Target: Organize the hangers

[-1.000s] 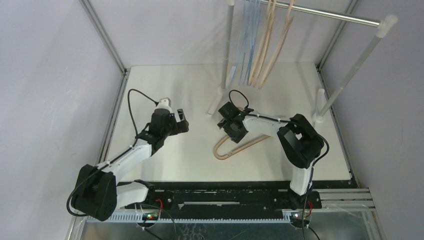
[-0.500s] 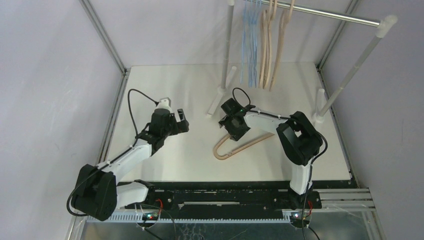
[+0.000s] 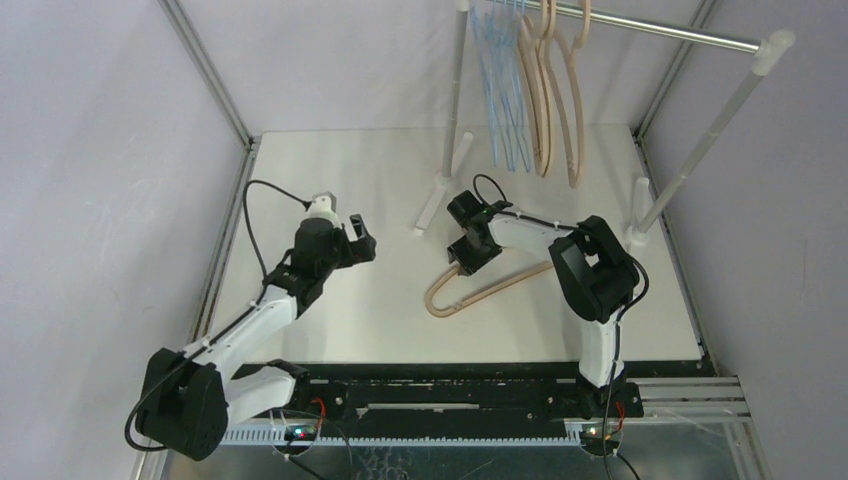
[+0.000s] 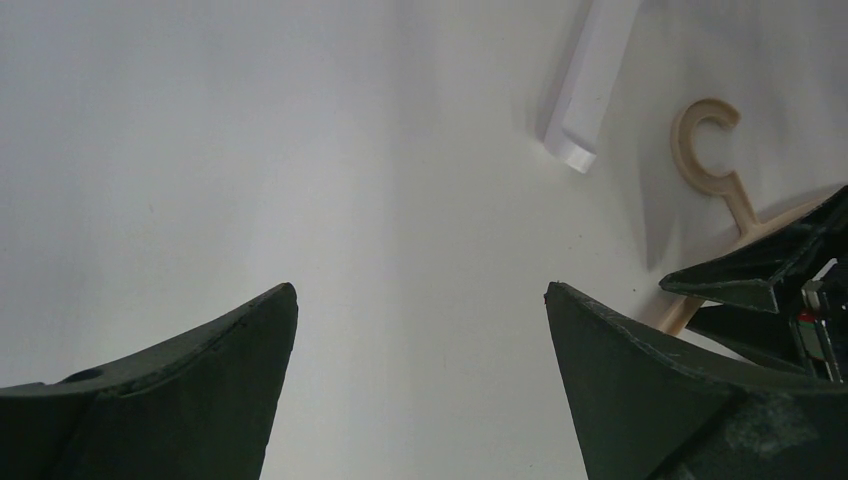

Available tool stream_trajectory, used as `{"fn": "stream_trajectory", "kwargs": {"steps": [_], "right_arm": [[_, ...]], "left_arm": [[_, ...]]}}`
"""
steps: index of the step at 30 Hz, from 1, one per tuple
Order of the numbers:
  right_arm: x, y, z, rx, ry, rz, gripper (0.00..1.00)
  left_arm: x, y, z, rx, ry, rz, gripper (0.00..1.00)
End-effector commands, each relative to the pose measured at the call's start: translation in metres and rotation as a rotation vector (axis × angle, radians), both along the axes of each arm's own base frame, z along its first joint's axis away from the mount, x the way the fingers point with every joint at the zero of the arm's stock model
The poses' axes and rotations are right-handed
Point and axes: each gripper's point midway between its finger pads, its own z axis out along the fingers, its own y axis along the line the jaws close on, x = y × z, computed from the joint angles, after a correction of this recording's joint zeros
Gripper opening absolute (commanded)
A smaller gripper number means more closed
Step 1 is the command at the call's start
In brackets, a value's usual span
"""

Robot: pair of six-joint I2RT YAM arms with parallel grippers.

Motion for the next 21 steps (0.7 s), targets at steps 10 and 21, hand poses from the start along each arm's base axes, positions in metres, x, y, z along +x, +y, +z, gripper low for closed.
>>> {"fn": "stream_trajectory", "kwargs": {"steps": [10, 21], "right_arm": [[-0.057, -0.090, -0.057, -0.372, 0.183, 0.029, 0.08], [-0.038, -0.055, -0.018, -0.299, -0.106, 0.298, 0.00]], "left_arm": [[-0.006, -0.003, 0.019, -0.038, -0.077, -0.017, 0.99], [0.000, -0.007, 0.007, -0.039, -0.040, -0.020, 0.98]]}}
